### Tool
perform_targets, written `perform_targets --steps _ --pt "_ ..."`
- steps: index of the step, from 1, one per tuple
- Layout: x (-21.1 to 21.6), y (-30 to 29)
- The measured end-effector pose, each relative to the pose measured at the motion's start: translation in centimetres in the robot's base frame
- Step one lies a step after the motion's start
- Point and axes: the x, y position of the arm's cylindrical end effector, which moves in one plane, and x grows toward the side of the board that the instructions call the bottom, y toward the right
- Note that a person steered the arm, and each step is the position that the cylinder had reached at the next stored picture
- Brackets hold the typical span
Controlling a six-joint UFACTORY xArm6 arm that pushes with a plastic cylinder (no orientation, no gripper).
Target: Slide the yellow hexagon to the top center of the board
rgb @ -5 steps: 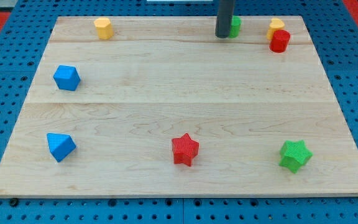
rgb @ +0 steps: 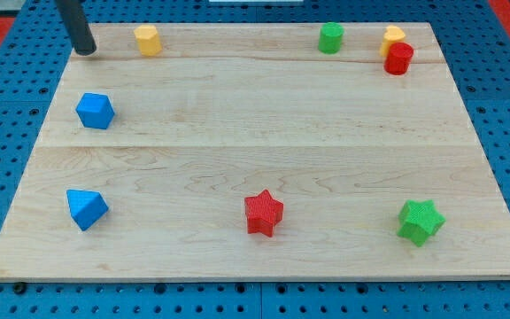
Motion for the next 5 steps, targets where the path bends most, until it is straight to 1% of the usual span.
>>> perform_targets --steps 1,2,3,4,5 --pt "-0.3 5.9" --pt "-2.2 6.4" --pt "-2.2 6.2" --pt "-2.2 10.3" --pt "-2.2 11.5"
